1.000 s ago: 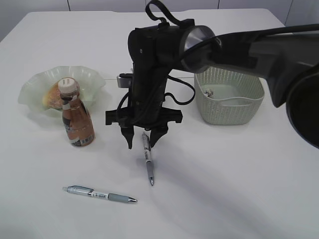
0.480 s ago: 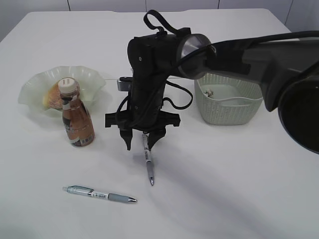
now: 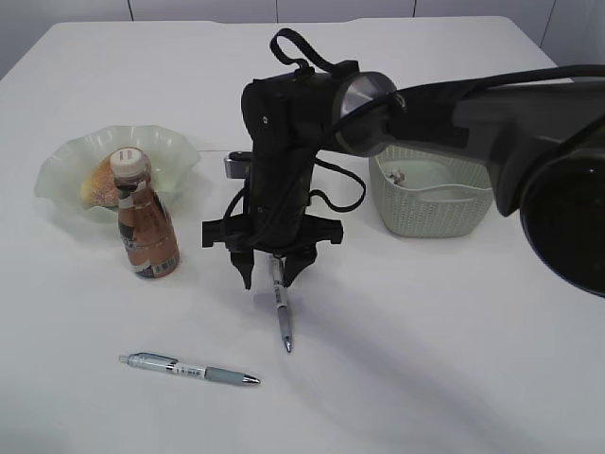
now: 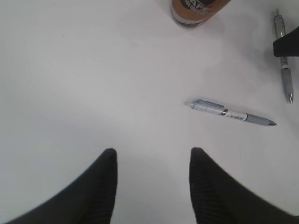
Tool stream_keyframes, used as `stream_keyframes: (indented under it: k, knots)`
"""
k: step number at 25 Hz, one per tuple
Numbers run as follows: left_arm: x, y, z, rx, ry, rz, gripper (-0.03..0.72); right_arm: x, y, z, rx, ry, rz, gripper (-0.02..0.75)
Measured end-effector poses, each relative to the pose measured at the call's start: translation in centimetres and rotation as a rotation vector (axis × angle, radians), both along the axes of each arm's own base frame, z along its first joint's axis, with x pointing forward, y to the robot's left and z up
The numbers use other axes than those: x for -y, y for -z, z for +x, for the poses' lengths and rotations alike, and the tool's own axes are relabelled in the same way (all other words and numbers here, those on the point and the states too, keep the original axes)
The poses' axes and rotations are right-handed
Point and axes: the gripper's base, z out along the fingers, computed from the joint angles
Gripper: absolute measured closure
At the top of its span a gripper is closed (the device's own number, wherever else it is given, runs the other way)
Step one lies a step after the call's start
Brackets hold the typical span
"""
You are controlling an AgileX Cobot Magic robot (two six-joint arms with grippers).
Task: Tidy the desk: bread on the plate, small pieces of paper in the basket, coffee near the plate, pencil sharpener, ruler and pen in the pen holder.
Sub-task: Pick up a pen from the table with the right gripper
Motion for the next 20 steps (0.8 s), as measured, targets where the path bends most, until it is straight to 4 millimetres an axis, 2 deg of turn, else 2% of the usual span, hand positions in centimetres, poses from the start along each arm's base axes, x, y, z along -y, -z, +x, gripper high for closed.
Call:
stream_keyframes:
  k: [20]
  knots:
    - [0.01,0.0,0.0,0.0,0.0,-0.002,0.318,-0.02,0.97,0.16,-0.002,0.004,-0.011,0.347]
